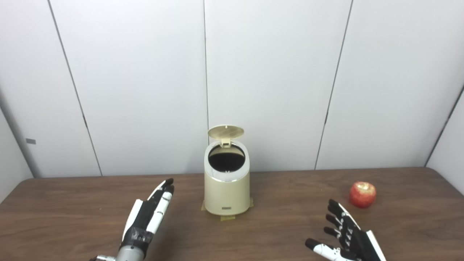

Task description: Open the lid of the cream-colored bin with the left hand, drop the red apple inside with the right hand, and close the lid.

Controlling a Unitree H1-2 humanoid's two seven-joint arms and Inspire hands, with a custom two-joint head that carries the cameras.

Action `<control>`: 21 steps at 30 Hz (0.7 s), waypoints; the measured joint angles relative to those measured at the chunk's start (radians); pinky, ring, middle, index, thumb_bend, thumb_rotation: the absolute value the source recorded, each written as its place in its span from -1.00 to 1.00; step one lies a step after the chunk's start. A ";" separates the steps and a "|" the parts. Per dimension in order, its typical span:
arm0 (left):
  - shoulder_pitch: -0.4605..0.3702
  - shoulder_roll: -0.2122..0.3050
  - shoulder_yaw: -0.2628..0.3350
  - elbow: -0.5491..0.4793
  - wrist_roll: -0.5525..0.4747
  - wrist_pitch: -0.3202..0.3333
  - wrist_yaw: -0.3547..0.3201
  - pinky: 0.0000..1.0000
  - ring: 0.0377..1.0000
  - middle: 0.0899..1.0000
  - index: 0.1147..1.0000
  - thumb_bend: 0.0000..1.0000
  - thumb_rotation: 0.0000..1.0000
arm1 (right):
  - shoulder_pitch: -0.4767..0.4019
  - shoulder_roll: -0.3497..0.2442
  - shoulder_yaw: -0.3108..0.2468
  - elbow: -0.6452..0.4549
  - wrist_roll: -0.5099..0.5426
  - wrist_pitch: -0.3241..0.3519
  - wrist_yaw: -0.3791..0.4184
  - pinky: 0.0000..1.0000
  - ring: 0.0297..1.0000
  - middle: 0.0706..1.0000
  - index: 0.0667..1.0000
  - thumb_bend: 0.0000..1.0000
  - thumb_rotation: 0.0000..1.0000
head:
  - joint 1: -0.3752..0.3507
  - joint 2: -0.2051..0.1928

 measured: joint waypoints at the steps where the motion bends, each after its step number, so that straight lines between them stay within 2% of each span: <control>1: 0.005 0.002 -0.002 0.000 -0.002 0.000 0.000 0.97 0.87 0.86 0.89 0.05 1.00 | -0.006 -0.009 -0.011 0.007 -0.001 0.000 -0.004 0.59 0.76 0.83 0.77 0.63 -0.56 | -0.008 0.003; 2: 0.008 0.005 -0.004 0.000 -0.004 0.000 0.000 0.96 0.87 0.86 0.90 0.07 1.00 | -0.009 -0.014 -0.020 0.006 -0.005 0.002 -0.009 0.57 0.75 0.82 0.76 0.64 -0.56 | -0.034 0.008; 6: 0.012 0.032 -0.004 0.000 -0.025 -0.001 -0.005 0.95 0.90 0.89 0.91 0.04 1.00 | -0.018 -0.021 -0.021 -0.022 -0.052 0.010 -0.022 0.51 0.72 0.80 0.75 0.58 -0.61 | -0.063 0.012; 9: 0.013 0.052 -0.005 0.000 -0.041 -0.001 -0.010 0.93 0.93 0.91 0.93 0.02 1.00 | -0.037 -0.034 -0.025 -0.030 -0.076 0.010 -0.022 0.51 0.70 0.78 0.73 0.56 -0.72 | -0.083 0.015; 11: 0.013 0.064 -0.004 0.000 -0.047 -0.001 -0.010 0.94 0.93 0.92 0.94 -0.01 1.00 | -0.054 -0.054 -0.036 -0.030 -0.091 0.015 -0.022 0.60 0.70 0.76 0.72 0.59 -0.67 | -0.100 0.018; 13: 0.014 0.074 -0.003 0.000 -0.059 -0.001 -0.011 0.92 0.92 0.92 0.95 -0.02 1.00 | -0.071 -0.075 -0.044 -0.031 -0.129 0.048 -0.033 0.69 0.71 0.74 0.72 0.62 -0.58 | -0.121 0.024; 14: 0.014 0.078 -0.003 0.000 -0.067 -0.001 -0.012 0.93 0.92 0.93 0.95 -0.03 1.00 | -0.077 -0.085 -0.044 -0.031 -0.157 0.067 -0.038 0.65 0.71 0.73 0.71 0.63 -0.54 | -0.130 0.026; 17: 0.014 0.088 -0.003 0.000 -0.080 0.000 -0.013 0.99 0.94 0.93 0.96 -0.03 1.00 | -0.086 -0.106 -0.047 -0.032 -0.213 0.110 -0.042 0.43 0.69 0.74 0.71 0.64 -0.61 | -0.149 0.031; 20: 0.014 0.094 -0.001 0.000 -0.089 0.000 -0.013 0.93 0.93 0.93 0.97 -0.06 1.00 | -0.100 -0.125 -0.052 -0.027 -0.225 0.124 -0.042 0.42 0.69 0.75 0.70 0.63 -0.65 | -0.163 0.035; 21: 0.014 0.095 0.000 0.000 -0.094 0.000 -0.013 0.97 0.94 0.93 0.98 -0.06 1.00 | -0.108 -0.135 -0.052 -0.023 -0.233 0.125 -0.041 0.40 0.69 0.74 0.69 0.64 -0.65 | -0.163 0.035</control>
